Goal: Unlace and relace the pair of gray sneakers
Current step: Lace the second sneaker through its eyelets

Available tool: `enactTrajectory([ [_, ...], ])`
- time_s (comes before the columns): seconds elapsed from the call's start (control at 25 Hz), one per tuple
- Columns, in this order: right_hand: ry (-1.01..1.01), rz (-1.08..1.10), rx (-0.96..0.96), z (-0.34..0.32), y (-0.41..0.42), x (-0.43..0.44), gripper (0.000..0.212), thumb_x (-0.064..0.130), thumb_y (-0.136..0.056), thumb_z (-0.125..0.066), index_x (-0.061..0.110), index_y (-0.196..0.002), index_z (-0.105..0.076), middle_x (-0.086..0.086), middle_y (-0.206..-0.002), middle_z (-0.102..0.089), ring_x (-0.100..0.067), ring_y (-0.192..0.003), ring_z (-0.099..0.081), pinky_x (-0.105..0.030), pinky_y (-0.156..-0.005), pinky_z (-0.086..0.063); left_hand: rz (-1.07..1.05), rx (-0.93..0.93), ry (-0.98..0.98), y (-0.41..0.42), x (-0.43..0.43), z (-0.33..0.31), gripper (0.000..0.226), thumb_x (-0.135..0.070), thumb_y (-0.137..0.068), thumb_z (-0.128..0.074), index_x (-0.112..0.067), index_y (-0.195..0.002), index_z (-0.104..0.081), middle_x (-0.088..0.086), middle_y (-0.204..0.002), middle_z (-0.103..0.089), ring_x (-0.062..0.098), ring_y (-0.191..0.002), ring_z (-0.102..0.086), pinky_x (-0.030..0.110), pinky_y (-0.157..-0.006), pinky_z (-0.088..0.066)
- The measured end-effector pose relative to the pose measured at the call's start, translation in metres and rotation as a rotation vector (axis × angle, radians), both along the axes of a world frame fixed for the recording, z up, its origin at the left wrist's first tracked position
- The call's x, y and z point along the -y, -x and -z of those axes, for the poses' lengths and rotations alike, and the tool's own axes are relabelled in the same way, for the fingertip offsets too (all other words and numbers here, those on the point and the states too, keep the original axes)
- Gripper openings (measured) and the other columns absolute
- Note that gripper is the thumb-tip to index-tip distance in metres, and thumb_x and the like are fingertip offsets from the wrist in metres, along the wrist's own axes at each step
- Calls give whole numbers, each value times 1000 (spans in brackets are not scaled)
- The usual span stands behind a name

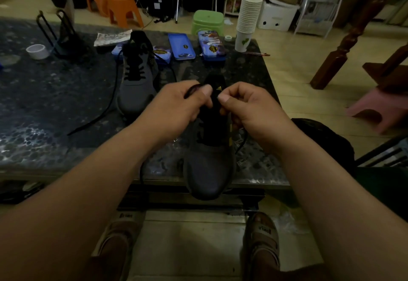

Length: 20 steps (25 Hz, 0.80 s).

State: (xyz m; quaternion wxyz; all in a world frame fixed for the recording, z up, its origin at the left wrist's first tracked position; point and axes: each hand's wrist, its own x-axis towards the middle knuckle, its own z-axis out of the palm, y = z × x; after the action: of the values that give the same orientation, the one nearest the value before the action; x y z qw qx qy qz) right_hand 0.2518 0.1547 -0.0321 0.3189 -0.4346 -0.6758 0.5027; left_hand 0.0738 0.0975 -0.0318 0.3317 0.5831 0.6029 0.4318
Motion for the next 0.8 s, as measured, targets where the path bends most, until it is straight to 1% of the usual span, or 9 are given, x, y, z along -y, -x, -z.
enactTrajectory([
  [0.16,-4,101,96,1,-10,-2,14,23,-102,-64,16,-92,-71,0,-78,-69,-1,-50,-52,-21,-50,-43,-333,179,71,26,1,5,29,-30,-102,-55,-13,-80,-65,1,-70,-61,9,-58,-51,26,-57,-41],
  [0.24,-50,139,190,4,-10,2,15,25,-101,-65,19,-88,-72,3,-77,-70,3,-50,-53,-18,-50,-42,-417,-171,5,29,8,11,23,-34,-93,-58,-16,-105,-67,3,-104,-66,13,-90,-62,34,-79,-49],
  [0.28,-74,130,220,4,-7,7,14,25,-101,-66,20,-89,-72,4,-77,-70,4,-51,-55,-17,-51,-43,-365,-398,-76,25,13,11,40,-39,-89,-57,-18,-123,-62,4,-123,-62,19,-111,-59,39,-94,-48],
  [0.36,-101,75,209,3,3,21,12,23,-100,-67,19,-91,-74,4,-77,-71,4,-56,-57,-17,-54,-45,-141,-443,-159,4,19,10,59,-41,-91,-52,-21,-147,-48,0,-142,-56,19,-128,-53,43,-110,-42],
  [0.44,-106,30,153,1,12,32,11,17,-100,-64,17,-96,-74,1,-81,-73,-8,-68,-67,-28,-61,-52,15,-235,-70,-19,24,8,49,-43,-103,-46,-26,-150,-45,-5,-136,-63,13,-123,-59,38,-106,-46],
  [0.52,-69,28,96,-4,12,35,12,14,-100,-62,17,-98,-74,-6,-86,-75,-22,-71,-69,-41,-63,-55,3,-210,-3,-24,22,7,30,-50,-106,-45,-29,-120,-61,-6,-107,-70,14,-100,-65,37,-84,-51],
  [0.56,-46,28,87,-7,9,34,10,16,-100,-64,18,-97,-73,-6,-85,-74,-19,-66,-66,-38,-60,-53,-31,-247,-16,-20,21,5,27,-51,-105,-48,-28,-100,-62,-6,-89,-67,13,-84,-63,36,-72,-47],
  [0.64,-15,41,96,-14,-1,28,9,20,-101,-66,19,-95,-73,-3,-83,-71,-7,-59,-59,-28,-57,-48,-107,-315,-36,-3,20,-1,29,-43,-104,-55,-23,-83,-58,-6,-72,-56,9,-66,-52,33,-59,-36],
  [0.8,56,71,45,-9,-9,23,13,13,-103,-62,13,-101,-74,-2,-83,-72,-7,-59,-59,-21,-56,-50,-113,-407,6,10,23,8,26,-37,-104,-57,-18,-87,-59,-4,-74,-57,15,-70,-55,31,-57,-37],
])
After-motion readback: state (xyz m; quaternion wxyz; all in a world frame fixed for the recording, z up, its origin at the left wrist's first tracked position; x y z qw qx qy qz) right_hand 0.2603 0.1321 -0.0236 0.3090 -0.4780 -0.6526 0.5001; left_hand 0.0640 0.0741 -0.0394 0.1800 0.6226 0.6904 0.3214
